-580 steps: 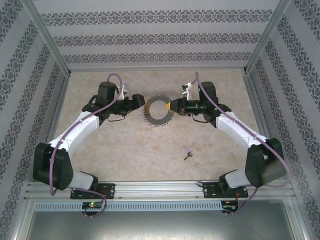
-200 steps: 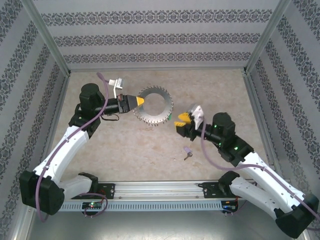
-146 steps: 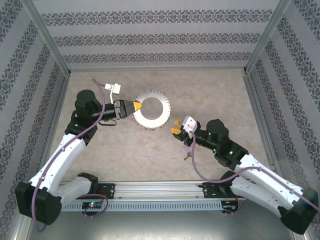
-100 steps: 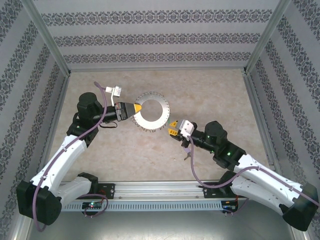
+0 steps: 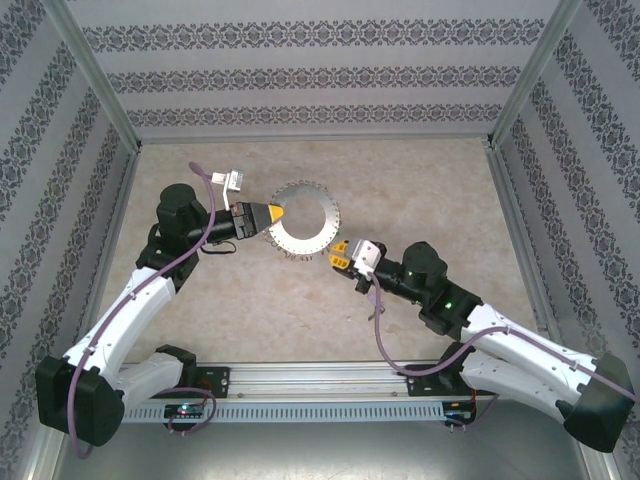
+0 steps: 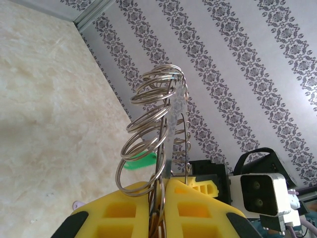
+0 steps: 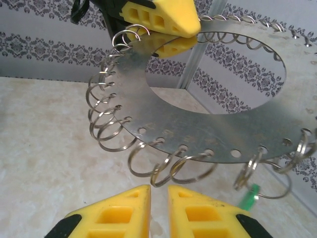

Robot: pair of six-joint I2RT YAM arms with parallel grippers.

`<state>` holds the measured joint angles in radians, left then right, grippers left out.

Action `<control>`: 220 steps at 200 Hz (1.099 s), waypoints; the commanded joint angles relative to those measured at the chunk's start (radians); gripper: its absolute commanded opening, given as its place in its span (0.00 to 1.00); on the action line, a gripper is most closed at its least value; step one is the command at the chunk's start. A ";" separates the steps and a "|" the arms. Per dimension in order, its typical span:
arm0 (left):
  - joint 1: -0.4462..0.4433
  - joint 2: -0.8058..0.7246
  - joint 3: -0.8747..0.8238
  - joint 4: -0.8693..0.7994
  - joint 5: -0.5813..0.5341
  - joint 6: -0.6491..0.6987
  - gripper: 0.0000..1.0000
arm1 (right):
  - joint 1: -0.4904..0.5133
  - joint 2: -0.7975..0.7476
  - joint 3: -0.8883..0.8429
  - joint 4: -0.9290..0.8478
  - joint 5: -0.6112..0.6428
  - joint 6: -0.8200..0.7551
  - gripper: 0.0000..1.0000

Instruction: Put the keys on the keyring

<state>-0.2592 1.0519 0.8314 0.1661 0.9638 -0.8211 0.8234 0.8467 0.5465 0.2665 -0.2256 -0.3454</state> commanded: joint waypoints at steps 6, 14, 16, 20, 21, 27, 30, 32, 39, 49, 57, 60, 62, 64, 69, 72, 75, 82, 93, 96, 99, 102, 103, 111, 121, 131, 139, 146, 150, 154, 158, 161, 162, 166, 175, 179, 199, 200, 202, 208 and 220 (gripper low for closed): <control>0.017 -0.026 0.002 0.064 0.004 -0.018 0.00 | 0.019 0.026 0.001 0.059 0.025 -0.022 0.17; 0.017 -0.030 0.003 0.063 0.005 -0.017 0.00 | 0.023 0.037 0.007 0.060 0.036 -0.026 0.17; 0.017 -0.030 0.003 0.062 0.004 -0.017 0.00 | 0.023 0.040 0.007 0.061 0.039 -0.028 0.17; 0.017 -0.032 0.004 0.060 0.005 -0.016 0.00 | 0.024 0.043 0.006 0.066 0.044 -0.031 0.17; 0.017 -0.033 0.004 0.060 0.005 -0.016 0.00 | 0.025 0.044 0.005 0.069 0.046 -0.031 0.18; 0.018 -0.036 0.004 0.055 0.005 -0.014 0.00 | 0.028 0.047 0.000 0.085 0.054 -0.029 0.18; 0.019 -0.036 0.004 0.052 0.003 -0.012 0.00 | 0.028 0.046 -0.002 0.094 0.057 -0.028 0.18; 0.019 -0.038 0.003 0.049 0.002 -0.011 0.00 | 0.028 0.046 -0.004 0.099 0.059 -0.027 0.18; 0.019 -0.041 0.005 0.040 -0.002 -0.006 0.00 | 0.030 0.046 -0.008 0.111 0.062 -0.027 0.17; 0.021 -0.043 0.006 0.030 -0.004 -0.003 0.00 | 0.031 0.046 -0.011 0.125 0.075 -0.021 0.17; 0.021 -0.045 0.007 0.028 -0.004 -0.003 0.00 | 0.031 0.045 -0.015 0.130 0.077 -0.021 0.18; 0.022 -0.044 0.006 0.029 -0.006 -0.004 0.00 | 0.032 0.045 -0.016 0.131 0.077 -0.021 0.18; 0.022 -0.045 0.006 0.028 -0.006 -0.004 0.00 | 0.032 0.044 -0.016 0.132 0.078 -0.020 0.18; 0.022 -0.045 0.006 0.029 -0.007 -0.004 0.00 | 0.033 0.043 -0.017 0.132 0.078 -0.020 0.18; 0.023 -0.044 0.006 0.028 -0.009 -0.004 0.00 | 0.034 0.042 -0.019 0.134 0.078 -0.021 0.18; 0.023 -0.044 0.006 0.028 -0.010 -0.004 0.00 | 0.035 0.040 -0.020 0.134 0.079 -0.021 0.18; 0.023 -0.044 0.007 0.027 -0.010 -0.004 0.00 | 0.036 0.040 -0.020 0.134 0.079 -0.021 0.18; 0.025 -0.043 0.006 0.026 -0.013 -0.005 0.00 | 0.037 0.039 -0.022 0.133 0.078 -0.020 0.18; 0.026 -0.042 0.007 0.026 -0.010 -0.007 0.00 | 0.042 0.037 -0.024 0.132 0.087 -0.016 0.17; 0.027 -0.043 0.006 0.026 -0.009 -0.009 0.00 | 0.042 0.035 -0.025 0.132 0.088 -0.016 0.17; 0.029 -0.042 0.008 0.025 -0.008 -0.009 0.00 | 0.043 0.034 -0.026 0.130 0.087 -0.016 0.16; 0.028 -0.044 0.008 0.025 -0.009 -0.009 0.00 | 0.044 0.033 -0.026 0.131 0.088 -0.015 0.16; 0.028 -0.043 0.008 0.024 -0.008 -0.009 0.00 | 0.045 0.033 -0.026 0.131 0.088 -0.015 0.16; 0.029 -0.045 0.008 0.023 -0.010 -0.009 0.00 | 0.046 0.031 -0.028 0.127 0.088 -0.008 0.18; 0.032 -0.048 0.008 0.021 -0.010 -0.009 0.00 | 0.049 0.026 -0.031 0.110 0.088 -0.002 0.21; 0.034 -0.048 0.010 0.020 -0.009 -0.009 0.00 | 0.055 0.021 -0.042 0.103 0.097 0.003 0.21; 0.035 -0.047 0.011 0.020 -0.008 -0.010 0.00 | 0.058 0.014 -0.051 0.103 0.104 -0.002 0.21; 0.036 -0.047 0.011 0.020 -0.009 -0.012 0.00 | 0.062 0.009 -0.054 0.105 0.116 -0.005 0.20; 0.035 -0.048 0.012 0.020 -0.009 -0.013 0.00 | 0.063 0.006 -0.054 0.105 0.118 -0.008 0.20; 0.035 -0.048 0.011 0.018 -0.008 -0.015 0.00 | 0.063 0.005 -0.052 0.103 0.118 -0.012 0.19; 0.035 -0.048 0.011 0.018 -0.008 -0.015 0.00 | 0.065 0.004 -0.050 0.102 0.120 -0.014 0.19; 0.036 -0.048 0.011 0.016 -0.009 -0.015 0.00 | 0.065 0.003 -0.049 0.104 0.120 -0.017 0.19; 0.036 -0.049 0.011 0.015 -0.009 -0.016 0.00 | 0.065 0.003 -0.048 0.103 0.120 -0.017 0.19; 0.036 -0.049 0.012 0.013 -0.009 -0.016 0.00 | 0.065 0.004 -0.044 0.104 0.121 -0.019 0.20; 0.036 -0.049 0.011 0.009 -0.008 -0.015 0.00 | 0.066 0.007 -0.037 0.113 0.127 -0.026 0.20; 0.036 -0.050 0.010 0.009 -0.009 -0.015 0.00 | 0.066 0.010 -0.033 0.117 0.129 -0.030 0.19; 0.037 -0.051 0.008 0.004 -0.012 -0.016 0.00 | 0.069 0.030 -0.010 0.125 0.121 -0.047 0.19; 0.037 -0.051 0.008 0.004 -0.012 -0.017 0.00 | 0.069 0.031 -0.009 0.125 0.119 -0.048 0.19; 0.037 -0.050 0.008 0.004 -0.013 -0.017 0.00 | 0.069 0.034 -0.007 0.125 0.117 -0.049 0.19; 0.038 -0.051 0.008 0.003 -0.014 -0.017 0.00 | 0.071 0.040 -0.002 0.122 0.108 -0.054 0.19; 0.037 -0.050 0.009 0.003 -0.016 -0.015 0.00 | 0.077 0.046 0.001 0.127 0.109 -0.057 0.19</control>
<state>-0.2398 1.0256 0.8310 0.1570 0.9520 -0.8265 0.8818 0.8795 0.5125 0.3569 -0.1188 -0.3740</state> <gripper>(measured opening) 0.117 0.188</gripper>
